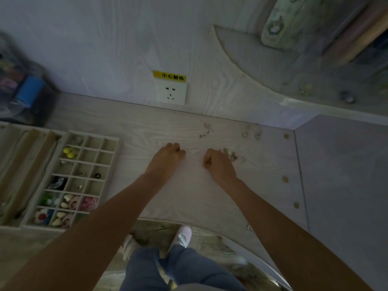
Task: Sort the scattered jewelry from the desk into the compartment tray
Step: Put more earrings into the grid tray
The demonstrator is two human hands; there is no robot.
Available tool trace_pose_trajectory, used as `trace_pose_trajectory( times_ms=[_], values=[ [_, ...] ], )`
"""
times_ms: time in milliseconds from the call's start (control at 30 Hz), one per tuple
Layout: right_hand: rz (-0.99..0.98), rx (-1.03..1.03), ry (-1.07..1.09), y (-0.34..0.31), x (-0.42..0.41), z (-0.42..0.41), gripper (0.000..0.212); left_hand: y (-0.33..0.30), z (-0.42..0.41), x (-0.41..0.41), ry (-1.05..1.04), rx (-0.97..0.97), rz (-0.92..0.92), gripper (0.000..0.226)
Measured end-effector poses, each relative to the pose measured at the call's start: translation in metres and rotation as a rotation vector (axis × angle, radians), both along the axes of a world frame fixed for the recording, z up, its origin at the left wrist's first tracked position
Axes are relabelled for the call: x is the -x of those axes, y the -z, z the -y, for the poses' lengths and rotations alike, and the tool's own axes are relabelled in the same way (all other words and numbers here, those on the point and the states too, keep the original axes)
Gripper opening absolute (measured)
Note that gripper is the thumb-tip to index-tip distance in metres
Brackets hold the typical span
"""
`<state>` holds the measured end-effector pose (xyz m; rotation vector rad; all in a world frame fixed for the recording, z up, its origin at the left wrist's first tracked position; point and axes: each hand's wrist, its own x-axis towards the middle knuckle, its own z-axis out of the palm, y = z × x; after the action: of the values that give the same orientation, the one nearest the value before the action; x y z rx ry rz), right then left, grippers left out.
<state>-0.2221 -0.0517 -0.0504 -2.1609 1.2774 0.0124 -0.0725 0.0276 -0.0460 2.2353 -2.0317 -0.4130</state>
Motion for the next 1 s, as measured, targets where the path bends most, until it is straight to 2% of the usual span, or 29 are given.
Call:
trace_pose_trajectory(
  times_ms=[133, 200, 267, 333, 400, 467, 600, 767, 1000],
  values=[
    [-0.021, 0.012, 0.008, 0.002, 0.0, -0.005, 0.003, 0.007, 0.001, -0.002, -0.113, 0.008, -0.141, 0.02],
    [-0.028, -0.033, 0.002, 0.0, -0.001, -0.006, 0.005, 0.007, 0.0, -0.002, -0.238, 0.013, -0.354, 0.018],
    [0.069, -0.237, 0.096, -0.006, -0.001, -0.006, 0.008, -0.001, -0.002, -0.003, -0.44, 0.056, -0.634, 0.013],
    [0.268, -0.552, 0.296, -0.016, -0.003, -0.008, 0.02, -0.013, -0.007, -0.006, -0.596, 0.077, -0.975, 0.009],
    [0.449, -0.798, 0.406, -0.025, -0.006, -0.013, 0.02, -0.025, -0.016, -0.009, -0.669, 0.076, -1.326, 0.014],
    [0.522, -0.906, 0.406, -0.033, -0.013, -0.018, 0.017, -0.036, -0.028, -0.014, -0.658, 0.034, -1.478, 0.016],
    [0.581, -0.899, 0.345, -0.049, -0.041, -0.03, 0.014, -0.047, -0.052, -0.03, -0.611, 0.014, -1.444, 0.014],
    [0.579, -0.94, 0.216, -0.063, -0.085, -0.053, 0.012, -0.057, -0.081, -0.062, -0.519, 0.057, -1.213, 0.011],
    [0.361, -1.03, 0.097, -0.071, -0.144, -0.099, 0.018, -0.069, -0.131, -0.116, -0.467, 0.07, -1.014, 0.022]
  ],
)
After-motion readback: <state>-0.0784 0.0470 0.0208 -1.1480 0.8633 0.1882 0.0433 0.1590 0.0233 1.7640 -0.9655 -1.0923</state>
